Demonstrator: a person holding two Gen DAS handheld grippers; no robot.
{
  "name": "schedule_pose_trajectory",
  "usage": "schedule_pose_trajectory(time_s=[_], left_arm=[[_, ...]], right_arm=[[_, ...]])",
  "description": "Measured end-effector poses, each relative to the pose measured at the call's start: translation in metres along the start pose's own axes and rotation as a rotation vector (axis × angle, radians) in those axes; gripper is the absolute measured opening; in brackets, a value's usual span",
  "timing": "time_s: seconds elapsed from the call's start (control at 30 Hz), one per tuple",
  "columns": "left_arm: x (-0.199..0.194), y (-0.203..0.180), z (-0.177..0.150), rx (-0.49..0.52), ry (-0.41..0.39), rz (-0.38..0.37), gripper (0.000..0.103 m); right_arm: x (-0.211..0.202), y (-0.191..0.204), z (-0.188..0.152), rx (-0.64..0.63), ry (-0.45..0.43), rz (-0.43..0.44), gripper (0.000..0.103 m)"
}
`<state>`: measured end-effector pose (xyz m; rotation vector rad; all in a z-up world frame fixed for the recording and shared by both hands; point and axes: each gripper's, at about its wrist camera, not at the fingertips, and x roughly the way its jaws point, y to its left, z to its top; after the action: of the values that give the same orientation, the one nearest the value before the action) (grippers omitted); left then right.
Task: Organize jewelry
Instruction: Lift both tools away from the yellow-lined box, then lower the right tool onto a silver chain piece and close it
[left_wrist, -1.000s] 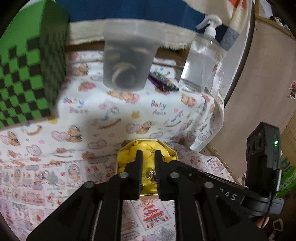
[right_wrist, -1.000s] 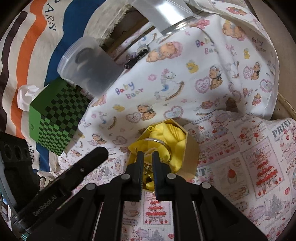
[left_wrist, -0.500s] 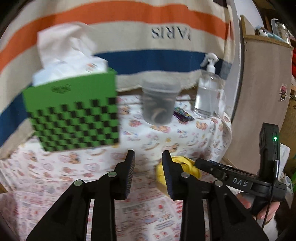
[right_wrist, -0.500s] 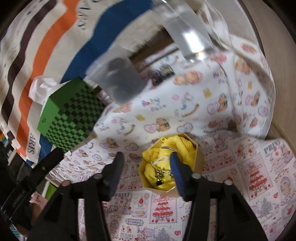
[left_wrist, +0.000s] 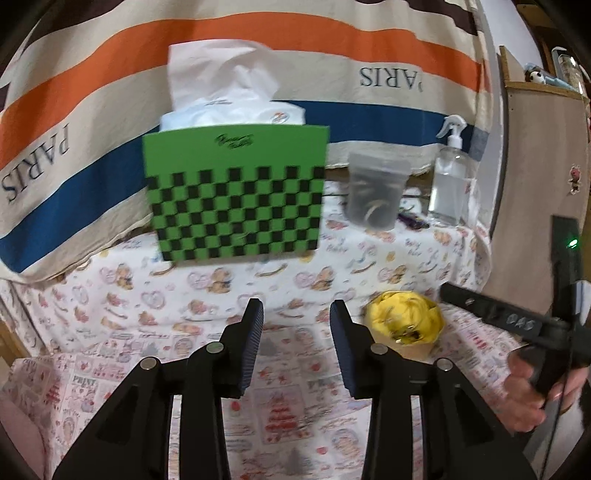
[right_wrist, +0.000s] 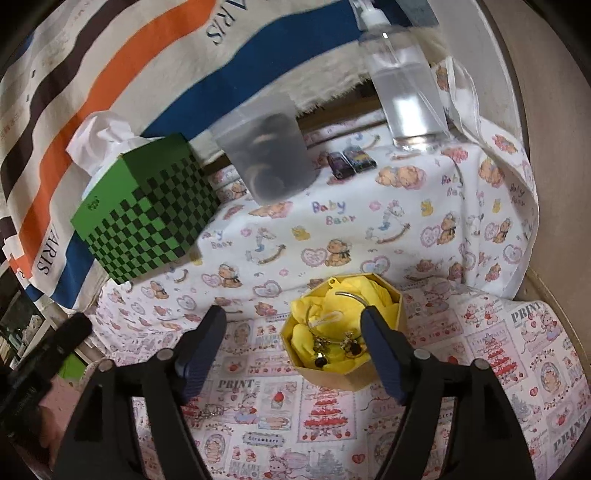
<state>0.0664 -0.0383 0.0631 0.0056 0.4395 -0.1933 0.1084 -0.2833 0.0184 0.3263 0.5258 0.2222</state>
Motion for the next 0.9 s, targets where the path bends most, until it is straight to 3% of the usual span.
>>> schedule_pose_trajectory(time_s=[0.1, 0.33, 0.53, 0.9], left_arm=[[0.003, 0.012, -0.010, -0.025, -0.007, 0.027, 0.046], [0.019, 0.029, -0.023, -0.029, 0.042, 0.059, 0.046], [0.024, 0.033, -0.030, -0.042, 0.062, 0.075, 0.058], [0.025, 0.030, -0.035, -0.013, 0.044, 0.137, 0.095]], right_arm=[[-0.001, 0.009, -0.005, -0.042, -0.009, -0.028, 0.080], [0.001, 0.021, -0.014, -0.082, -0.021, -0.058, 0.088], [0.009, 0.031, -0.026, -0.118, -0.009, -0.098, 0.092], [0.017, 0.044, -0.037, -0.184, -0.003, -0.143, 0.102]])
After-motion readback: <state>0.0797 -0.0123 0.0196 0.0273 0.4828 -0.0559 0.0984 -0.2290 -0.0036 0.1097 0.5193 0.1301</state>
